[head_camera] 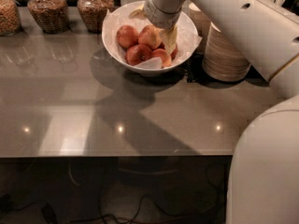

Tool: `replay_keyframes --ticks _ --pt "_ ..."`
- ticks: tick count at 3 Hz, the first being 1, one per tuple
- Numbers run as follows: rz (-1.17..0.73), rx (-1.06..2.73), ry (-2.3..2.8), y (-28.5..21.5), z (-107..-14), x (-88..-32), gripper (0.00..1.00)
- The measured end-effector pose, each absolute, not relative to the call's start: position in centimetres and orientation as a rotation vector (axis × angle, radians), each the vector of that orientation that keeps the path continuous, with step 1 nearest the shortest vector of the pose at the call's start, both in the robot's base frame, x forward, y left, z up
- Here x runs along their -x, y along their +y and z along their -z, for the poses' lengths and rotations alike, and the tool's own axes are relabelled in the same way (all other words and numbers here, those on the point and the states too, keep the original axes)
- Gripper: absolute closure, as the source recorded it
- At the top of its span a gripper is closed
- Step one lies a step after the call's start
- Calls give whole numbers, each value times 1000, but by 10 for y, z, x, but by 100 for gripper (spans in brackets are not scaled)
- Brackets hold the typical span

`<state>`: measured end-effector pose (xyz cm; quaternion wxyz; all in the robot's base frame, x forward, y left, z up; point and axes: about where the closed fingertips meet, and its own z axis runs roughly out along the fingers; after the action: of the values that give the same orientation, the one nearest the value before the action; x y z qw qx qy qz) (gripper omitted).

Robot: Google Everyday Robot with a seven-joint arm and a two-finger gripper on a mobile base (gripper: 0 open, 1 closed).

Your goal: Pick apple from white bowl

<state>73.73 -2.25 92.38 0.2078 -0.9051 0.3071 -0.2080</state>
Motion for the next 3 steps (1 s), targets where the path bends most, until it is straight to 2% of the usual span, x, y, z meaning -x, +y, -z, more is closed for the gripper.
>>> replay_keyframes --ticks 2,3 --pt "597 2575 838 -26 -917 -739 17" --pt "615 2587 834 -27 -916 -741 39"
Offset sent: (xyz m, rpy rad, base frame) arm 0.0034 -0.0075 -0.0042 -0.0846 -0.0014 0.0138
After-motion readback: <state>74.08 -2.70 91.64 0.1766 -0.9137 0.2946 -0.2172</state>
